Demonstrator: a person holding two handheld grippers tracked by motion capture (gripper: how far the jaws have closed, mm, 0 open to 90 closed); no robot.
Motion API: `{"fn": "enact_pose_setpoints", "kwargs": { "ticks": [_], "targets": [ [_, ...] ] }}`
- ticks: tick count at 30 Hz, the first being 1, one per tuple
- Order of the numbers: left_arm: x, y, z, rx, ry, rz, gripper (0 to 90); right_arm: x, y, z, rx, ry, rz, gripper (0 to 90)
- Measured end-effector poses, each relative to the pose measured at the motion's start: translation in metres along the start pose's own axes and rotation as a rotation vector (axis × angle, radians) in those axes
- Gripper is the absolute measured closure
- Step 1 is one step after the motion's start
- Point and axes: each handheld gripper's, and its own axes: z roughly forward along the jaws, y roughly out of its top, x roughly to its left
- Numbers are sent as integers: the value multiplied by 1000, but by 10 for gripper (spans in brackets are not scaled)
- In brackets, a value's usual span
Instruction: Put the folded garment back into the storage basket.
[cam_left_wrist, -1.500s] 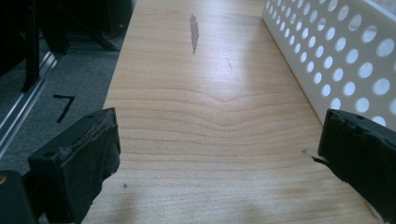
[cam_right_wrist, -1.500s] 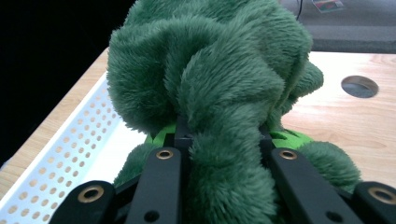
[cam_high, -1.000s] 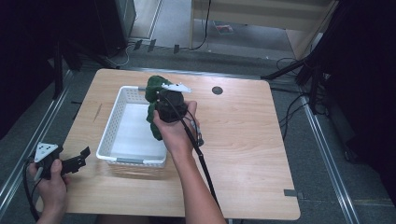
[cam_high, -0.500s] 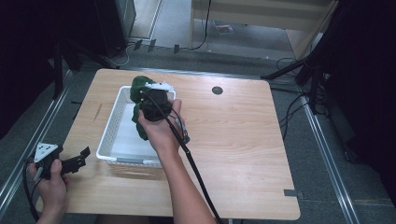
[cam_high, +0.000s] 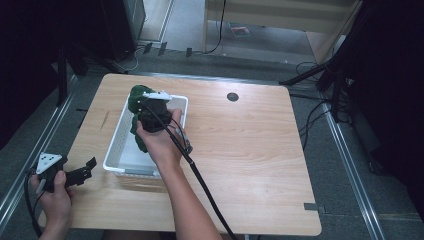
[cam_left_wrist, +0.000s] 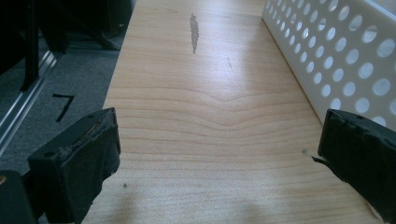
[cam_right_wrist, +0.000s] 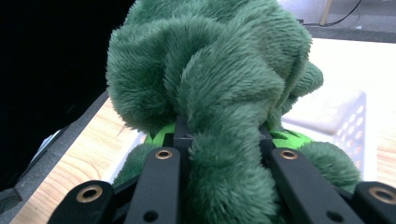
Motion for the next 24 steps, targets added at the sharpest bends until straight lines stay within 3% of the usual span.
{"fn": "enact_pose_setpoints", "kwargs": {
  "ticks": [10,24],
  "targets": [
    [0,0,0,4,-2,0,0,5,-13,19,6,-1,17,727],
    [0,0,0,3,-2,-1,0,0,-34,54,49,-26,10,706]
  ]
}}
